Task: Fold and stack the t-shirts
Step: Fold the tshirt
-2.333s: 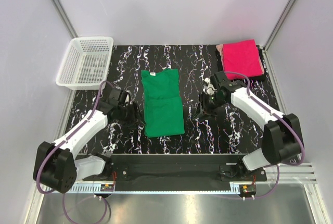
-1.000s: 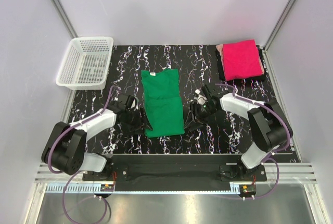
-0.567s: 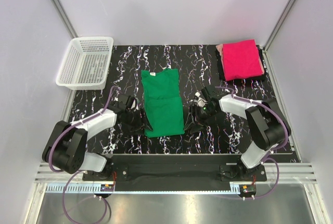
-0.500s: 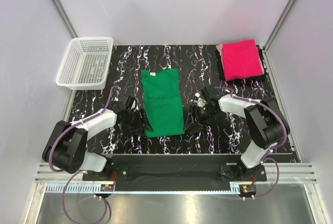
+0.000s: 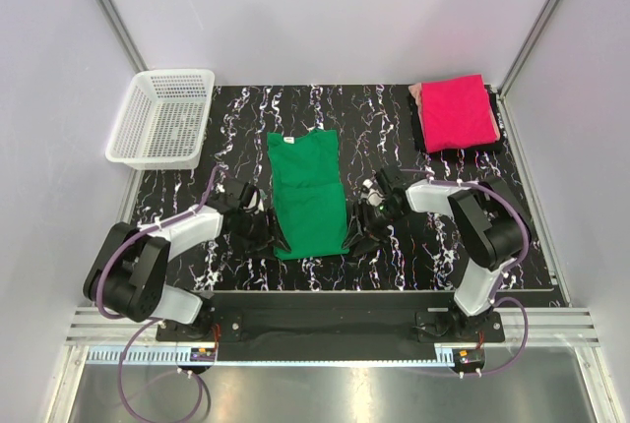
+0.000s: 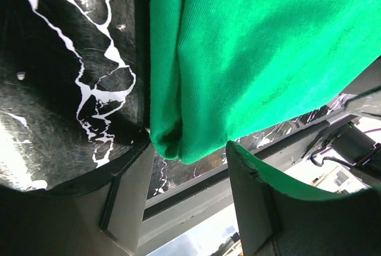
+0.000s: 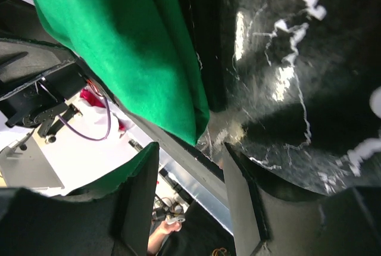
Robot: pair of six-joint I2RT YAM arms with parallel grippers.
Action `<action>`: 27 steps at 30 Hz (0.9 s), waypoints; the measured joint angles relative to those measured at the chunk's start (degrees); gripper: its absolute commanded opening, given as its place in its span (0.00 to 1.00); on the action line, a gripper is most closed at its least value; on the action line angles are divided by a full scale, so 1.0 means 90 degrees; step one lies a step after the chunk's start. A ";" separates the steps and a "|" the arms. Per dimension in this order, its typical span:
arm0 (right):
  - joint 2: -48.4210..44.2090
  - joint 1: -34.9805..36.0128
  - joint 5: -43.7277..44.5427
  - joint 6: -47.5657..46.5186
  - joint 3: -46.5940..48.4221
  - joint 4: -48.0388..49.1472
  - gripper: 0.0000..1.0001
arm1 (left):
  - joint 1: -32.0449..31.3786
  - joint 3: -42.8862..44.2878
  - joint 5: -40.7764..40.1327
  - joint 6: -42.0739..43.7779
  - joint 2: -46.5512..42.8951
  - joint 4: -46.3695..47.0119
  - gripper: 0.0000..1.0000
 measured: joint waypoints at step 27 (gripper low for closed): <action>0.0668 0.0206 -0.0653 0.0316 0.0036 0.1175 0.54 | 0.0000 -0.0124 0.0185 -0.0012 0.0036 0.0340 0.55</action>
